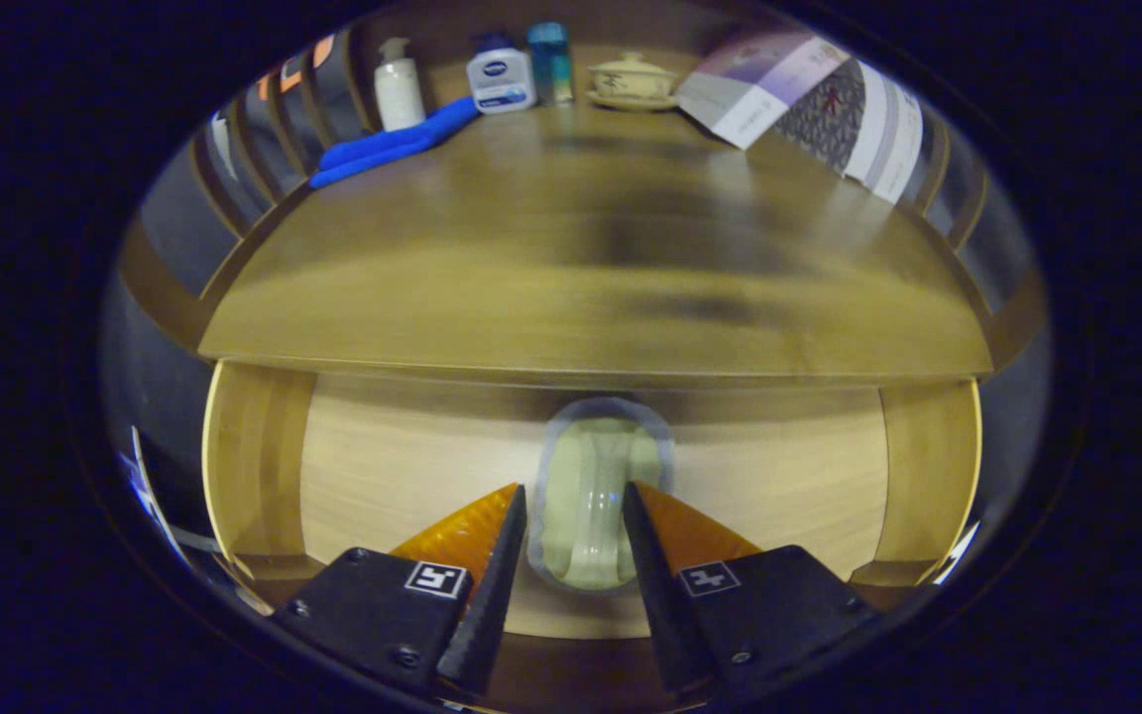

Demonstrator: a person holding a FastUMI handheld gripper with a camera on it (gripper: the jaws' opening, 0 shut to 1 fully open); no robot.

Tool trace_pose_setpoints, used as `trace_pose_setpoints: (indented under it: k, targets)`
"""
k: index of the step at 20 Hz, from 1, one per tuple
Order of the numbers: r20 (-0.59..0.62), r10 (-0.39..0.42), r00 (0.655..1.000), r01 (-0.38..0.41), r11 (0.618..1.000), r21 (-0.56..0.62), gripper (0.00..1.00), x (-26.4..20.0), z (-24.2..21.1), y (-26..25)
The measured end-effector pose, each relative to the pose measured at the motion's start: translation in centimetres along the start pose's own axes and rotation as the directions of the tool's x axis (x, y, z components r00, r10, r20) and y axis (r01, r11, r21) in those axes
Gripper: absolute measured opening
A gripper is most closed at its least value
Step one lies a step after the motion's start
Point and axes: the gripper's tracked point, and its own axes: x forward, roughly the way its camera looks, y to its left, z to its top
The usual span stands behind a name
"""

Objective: Pull open the drawer, take out the items inside it, and place them on the countertop above the cabinet.

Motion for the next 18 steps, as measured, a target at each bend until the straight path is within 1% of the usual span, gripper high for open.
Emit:
trace_pose_setpoints:
  k: [1, 2, 6, 9, 11, 18]
  targets:
    - [0.007, -0.026, 1.0, 0.026, 1.0, 0.011, 0.53, 0.2, 0.2, -0.7]
    - [0.004, -0.026, 1.0, 0.026, 1.0, 0.018, 0.47, 0.4, 0.1, -0.7]
    - [-0.009, 0.002, 1.0, -0.001, 1.0, 0.016, 0.22, -0.3, -0.6, -0.4]
    - [-0.005, 0.026, 1.0, -0.026, 1.0, 0.017, 0.21, -1.2, -1.4, -0.1]
    - [0.01, 0.026, 1.0, -0.026, 1.0, 0.001, 0.21, -2.2, -1.7, -0.2]
    - [0.068, 0.053, 0.996, -0.053, 0.999, -0.004, 0.21, -7.1, -1.7, -0.5]
